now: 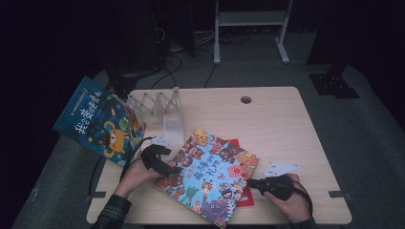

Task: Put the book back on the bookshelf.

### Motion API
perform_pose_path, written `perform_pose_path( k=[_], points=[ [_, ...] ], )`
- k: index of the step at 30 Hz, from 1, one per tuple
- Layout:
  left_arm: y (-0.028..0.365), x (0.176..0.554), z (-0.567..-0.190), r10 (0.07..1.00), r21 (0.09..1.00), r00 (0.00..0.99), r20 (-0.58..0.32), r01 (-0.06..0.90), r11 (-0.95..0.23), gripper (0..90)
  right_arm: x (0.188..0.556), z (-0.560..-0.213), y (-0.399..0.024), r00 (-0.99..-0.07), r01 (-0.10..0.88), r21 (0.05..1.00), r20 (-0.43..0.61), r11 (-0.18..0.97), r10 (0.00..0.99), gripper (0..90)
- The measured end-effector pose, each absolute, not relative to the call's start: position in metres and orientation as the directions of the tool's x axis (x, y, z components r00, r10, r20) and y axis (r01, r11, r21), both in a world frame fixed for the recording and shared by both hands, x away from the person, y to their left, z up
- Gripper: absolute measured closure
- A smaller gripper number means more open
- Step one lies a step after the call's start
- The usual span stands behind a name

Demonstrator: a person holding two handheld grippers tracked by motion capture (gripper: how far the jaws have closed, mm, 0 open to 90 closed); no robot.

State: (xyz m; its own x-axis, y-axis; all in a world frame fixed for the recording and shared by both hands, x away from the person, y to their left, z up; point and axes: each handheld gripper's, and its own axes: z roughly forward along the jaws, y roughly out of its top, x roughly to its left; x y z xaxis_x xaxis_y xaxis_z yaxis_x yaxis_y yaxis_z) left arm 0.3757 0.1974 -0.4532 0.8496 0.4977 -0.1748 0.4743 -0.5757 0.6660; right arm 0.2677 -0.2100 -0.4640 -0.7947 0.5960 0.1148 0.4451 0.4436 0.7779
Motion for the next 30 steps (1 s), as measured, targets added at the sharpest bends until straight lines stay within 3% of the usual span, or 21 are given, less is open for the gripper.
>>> perform_pose_path(
  k=[12,30],
  points=[
    [0.193,0.378,-0.456,0.447,0.647,0.863,-0.235,0.482,-0.591,0.0,0.272,-0.462,-0.204,-0.806,0.431,0.783,0.112,0.448,0.581,89.3],
    [0.200,0.382,-0.455,0.459,0.631,0.857,-0.234,0.493,-0.599,0.3,0.276,-0.460,-0.190,-0.824,0.412,0.776,0.094,0.478,0.559,89.3]
  ],
)
